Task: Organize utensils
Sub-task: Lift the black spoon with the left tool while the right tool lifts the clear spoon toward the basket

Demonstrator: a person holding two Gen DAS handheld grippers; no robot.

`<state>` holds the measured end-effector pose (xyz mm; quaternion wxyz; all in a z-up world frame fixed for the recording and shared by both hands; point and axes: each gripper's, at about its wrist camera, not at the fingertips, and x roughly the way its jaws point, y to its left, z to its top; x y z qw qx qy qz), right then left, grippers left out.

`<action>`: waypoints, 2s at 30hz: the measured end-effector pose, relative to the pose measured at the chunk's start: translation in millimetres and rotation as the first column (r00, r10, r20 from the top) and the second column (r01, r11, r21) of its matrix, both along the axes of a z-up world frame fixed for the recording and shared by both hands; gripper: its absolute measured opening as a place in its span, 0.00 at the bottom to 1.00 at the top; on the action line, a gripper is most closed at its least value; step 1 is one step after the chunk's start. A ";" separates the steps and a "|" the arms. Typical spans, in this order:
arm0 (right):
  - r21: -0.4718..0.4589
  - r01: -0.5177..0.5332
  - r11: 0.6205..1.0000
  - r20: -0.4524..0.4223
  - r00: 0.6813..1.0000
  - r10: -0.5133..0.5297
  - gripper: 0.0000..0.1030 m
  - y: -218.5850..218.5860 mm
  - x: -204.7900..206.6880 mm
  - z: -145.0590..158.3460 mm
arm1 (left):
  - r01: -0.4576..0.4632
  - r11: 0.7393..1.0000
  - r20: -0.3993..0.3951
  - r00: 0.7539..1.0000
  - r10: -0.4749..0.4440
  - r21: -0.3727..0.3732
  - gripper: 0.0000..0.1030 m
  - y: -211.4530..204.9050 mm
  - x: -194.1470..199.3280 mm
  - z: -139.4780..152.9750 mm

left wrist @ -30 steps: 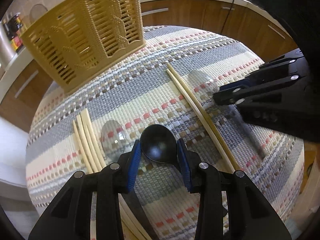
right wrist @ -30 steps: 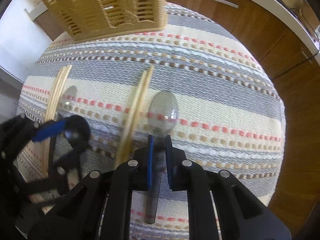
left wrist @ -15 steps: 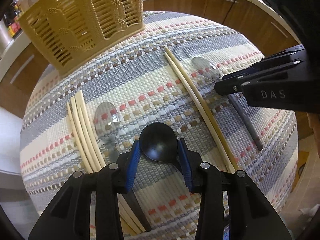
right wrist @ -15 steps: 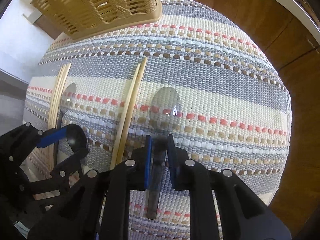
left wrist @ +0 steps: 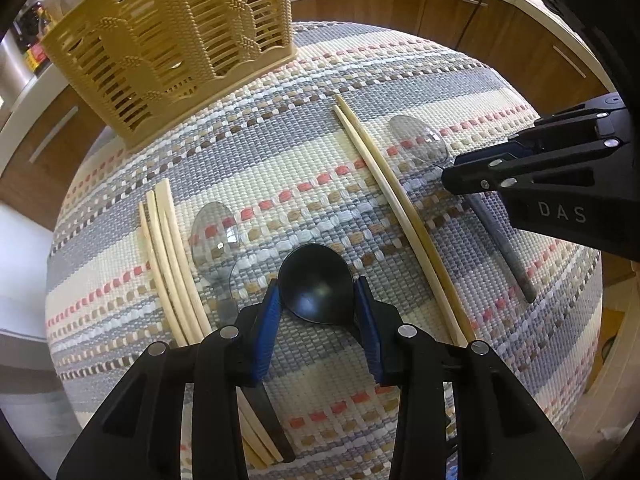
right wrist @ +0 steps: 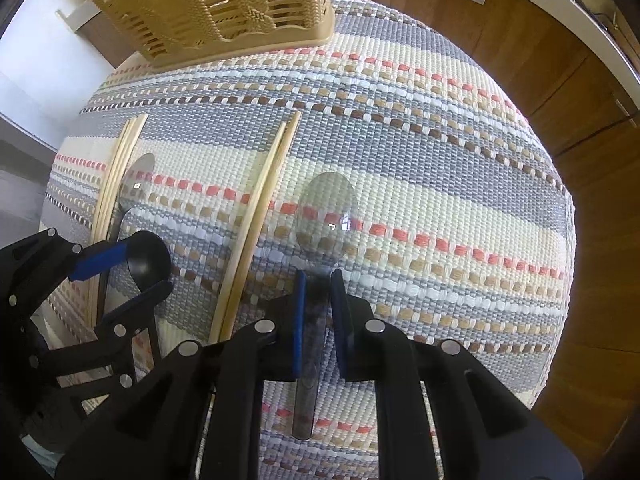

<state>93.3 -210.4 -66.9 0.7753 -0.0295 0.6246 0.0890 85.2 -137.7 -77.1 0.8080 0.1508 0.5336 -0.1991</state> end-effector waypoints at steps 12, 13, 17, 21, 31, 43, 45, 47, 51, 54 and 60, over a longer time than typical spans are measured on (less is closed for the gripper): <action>0.052 -0.026 0.998 0.099 0.995 0.021 0.10 -20.1 -22.8 26.2 | -0.006 0.999 0.062 0.998 0.009 -0.049 0.33 2.8 -14.3 15.9; 0.058 -0.029 0.998 0.105 0.994 0.023 0.10 -21.4 -24.4 28.8 | -0.006 0.999 0.069 0.998 0.010 -0.054 0.33 3.4 -15.9 18.6; 0.097 -0.047 0.994 0.154 0.988 0.031 0.10 -26.5 -31.3 43.8 | 0.005 0.996 0.123 0.992 0.007 -0.093 0.33 8.3 -25.6 34.9; 0.141 -0.069 0.988 0.216 0.976 0.038 0.10 -35.3 -38.4 60.7 | 0.009 0.993 0.184 0.983 0.012 -0.117 0.33 14.0 -34.8 53.5; 0.209 -0.123 0.970 0.376 0.926 0.037 0.10 -28.0 -52.7 96.5 | 0.007 0.983 0.296 0.954 0.049 -0.186 0.33 25.4 -49.0 97.3; 0.269 -0.193 0.944 0.520 0.854 0.026 0.10 -17.4 -51.2 136.9 | 0.012 0.974 0.425 0.901 0.087 -0.224 0.33 39.1 -40.2 143.4; 0.289 -0.203 0.936 0.549 0.836 0.011 0.10 -17.5 -49.1 146.9 | 0.006 0.974 0.449 0.888 0.100 -0.228 0.33 44.0 -37.2 153.3; 0.310 -0.208 0.928 0.571 0.821 -0.007 0.10 -17.7 -45.3 155.1 | -0.006 0.973 0.470 0.875 0.116 -0.229 0.33 51.1 -33.1 160.7; 0.336 -0.218 0.916 0.608 0.794 -0.034 0.10 -16.7 -36.1 169.0 | -0.027 0.971 0.500 0.854 0.146 -0.238 0.33 63.7 -21.1 175.5; 0.335 -0.224 0.915 0.634 0.772 -0.043 0.10 -13.4 -28.2 177.8 | -0.044 0.969 0.532 0.829 0.172 -0.244 0.33 74.5 -10.6 188.9; 0.337 -0.223 0.915 0.695 0.714 -0.082 0.10 -7.1 -3.5 194.6 | -0.075 0.966 0.617 0.756 0.217 -0.248 0.33 95.9 14.1 219.1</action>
